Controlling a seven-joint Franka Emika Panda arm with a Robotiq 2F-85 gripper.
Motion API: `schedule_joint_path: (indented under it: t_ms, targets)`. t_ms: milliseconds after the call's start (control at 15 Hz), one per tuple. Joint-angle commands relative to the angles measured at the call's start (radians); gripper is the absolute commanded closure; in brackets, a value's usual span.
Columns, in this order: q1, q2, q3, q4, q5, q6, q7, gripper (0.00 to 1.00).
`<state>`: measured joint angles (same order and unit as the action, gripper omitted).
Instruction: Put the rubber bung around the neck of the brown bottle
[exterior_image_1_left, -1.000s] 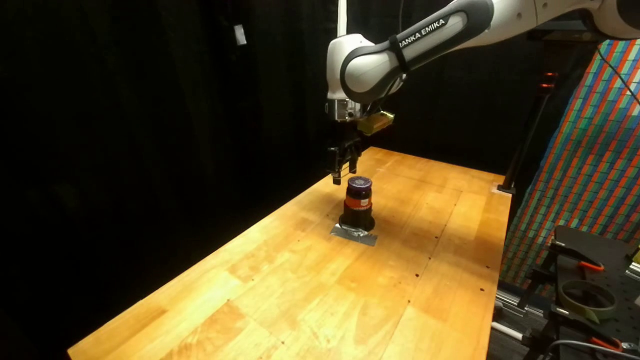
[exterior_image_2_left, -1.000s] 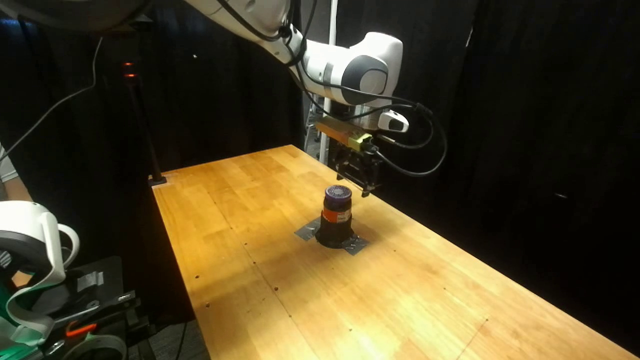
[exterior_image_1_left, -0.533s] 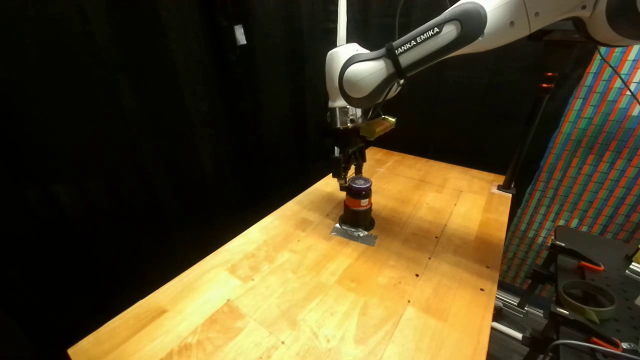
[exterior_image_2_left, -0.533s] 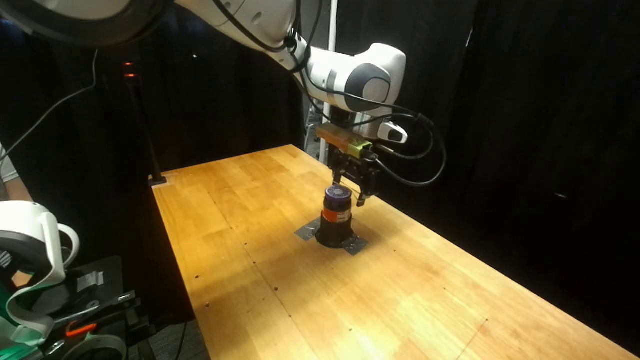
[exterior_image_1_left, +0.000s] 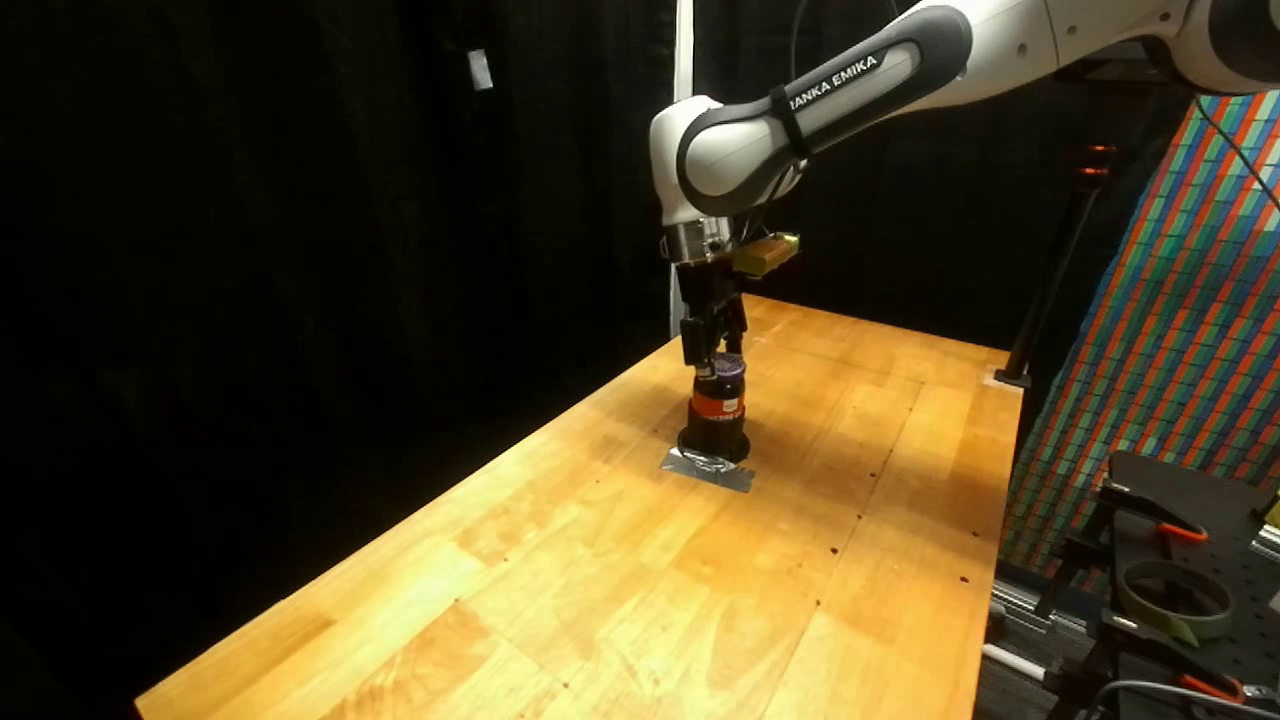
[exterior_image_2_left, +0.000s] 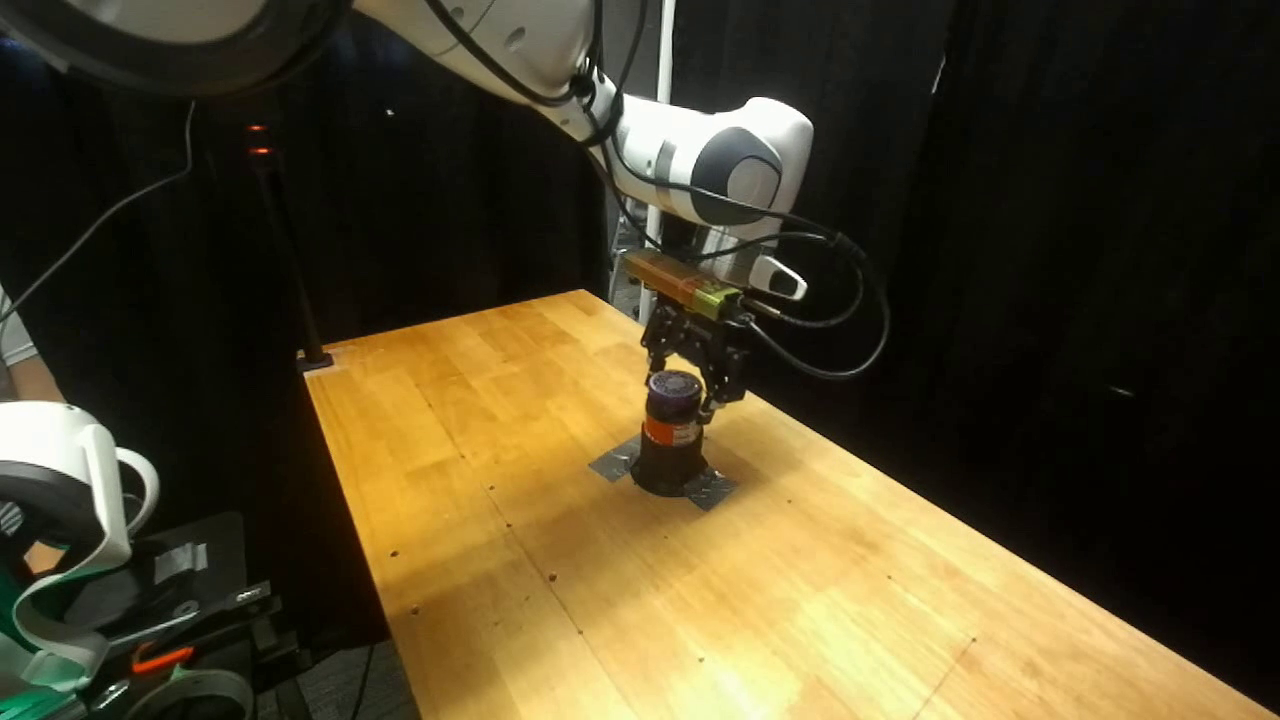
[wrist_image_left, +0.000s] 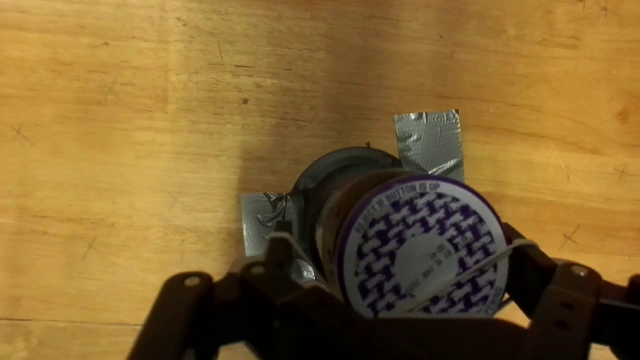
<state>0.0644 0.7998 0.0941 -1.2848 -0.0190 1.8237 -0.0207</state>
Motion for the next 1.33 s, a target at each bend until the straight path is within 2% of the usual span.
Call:
schedule_joint_path:
  t_ms: [0, 267, 733, 1267]
  targets:
    - [-0.008, 0.0, -0.005, 0.041, 0.022, -0.096, -0.045, 0.0]
    - [-0.019, -0.016, -0.003, 0.031, 0.025, -0.138, -0.066, 0.0]
    - [-0.006, -0.011, -0.004, -0.023, 0.019, -0.13, -0.067, 0.0]
    - [0.021, -0.003, -0.018, -0.075, 0.01, -0.007, 0.003, 0.0]
